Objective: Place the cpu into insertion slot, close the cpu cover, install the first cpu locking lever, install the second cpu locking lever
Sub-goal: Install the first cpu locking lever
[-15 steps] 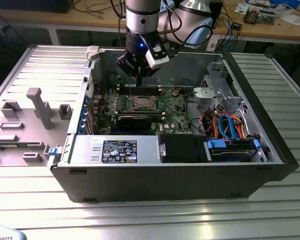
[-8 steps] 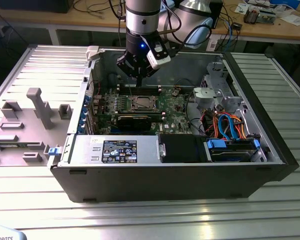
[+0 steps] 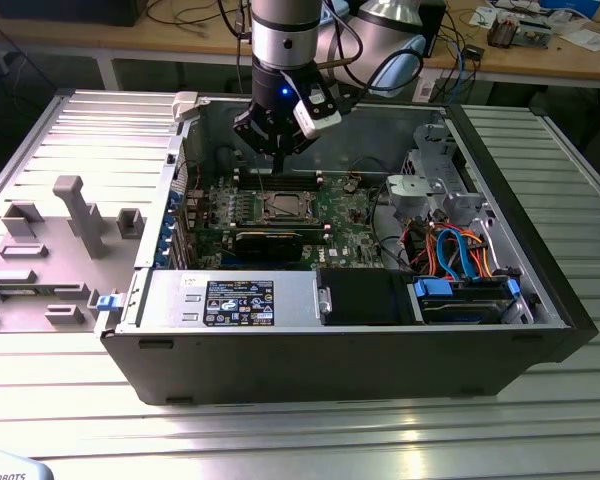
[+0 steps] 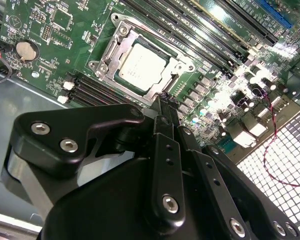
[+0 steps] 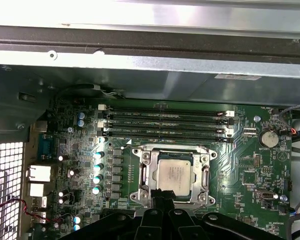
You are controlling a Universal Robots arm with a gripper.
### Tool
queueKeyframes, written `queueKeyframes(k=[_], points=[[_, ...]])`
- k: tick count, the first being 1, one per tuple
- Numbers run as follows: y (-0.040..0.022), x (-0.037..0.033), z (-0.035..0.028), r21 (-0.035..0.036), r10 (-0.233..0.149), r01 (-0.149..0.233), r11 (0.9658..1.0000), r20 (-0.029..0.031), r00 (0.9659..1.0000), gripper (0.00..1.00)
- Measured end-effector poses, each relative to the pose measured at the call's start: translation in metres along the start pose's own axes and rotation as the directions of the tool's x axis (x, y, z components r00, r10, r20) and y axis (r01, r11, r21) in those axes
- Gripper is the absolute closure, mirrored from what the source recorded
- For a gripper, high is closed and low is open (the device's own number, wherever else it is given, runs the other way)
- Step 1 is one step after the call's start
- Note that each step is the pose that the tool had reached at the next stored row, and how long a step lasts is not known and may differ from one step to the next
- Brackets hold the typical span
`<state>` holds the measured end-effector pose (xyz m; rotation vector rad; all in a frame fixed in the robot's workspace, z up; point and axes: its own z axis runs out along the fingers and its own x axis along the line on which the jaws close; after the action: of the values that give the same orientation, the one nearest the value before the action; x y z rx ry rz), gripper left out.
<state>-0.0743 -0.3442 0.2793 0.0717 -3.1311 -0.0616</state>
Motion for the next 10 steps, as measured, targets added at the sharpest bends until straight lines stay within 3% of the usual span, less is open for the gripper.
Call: queueKeyframes(k=[3,6,8,10], points=[[-0.0001,0.0005,0.0001,-0.0001,-0.006,0.006,1.0,0.0004,1.0,0.89],[-0.0001,0.001,0.0015,0.0004,-0.071,0.071,0.9974,-0.0019,0.9974,0.89],[0.0,0.0052,0.0044,0.0013,-0.068,0.068,0.9977,0.0044,0.9976,0.89],[0.0002,0.0063,0.0075,0.0012,-0.045,0.045,0.999,0.0065,0.999,0.89]])
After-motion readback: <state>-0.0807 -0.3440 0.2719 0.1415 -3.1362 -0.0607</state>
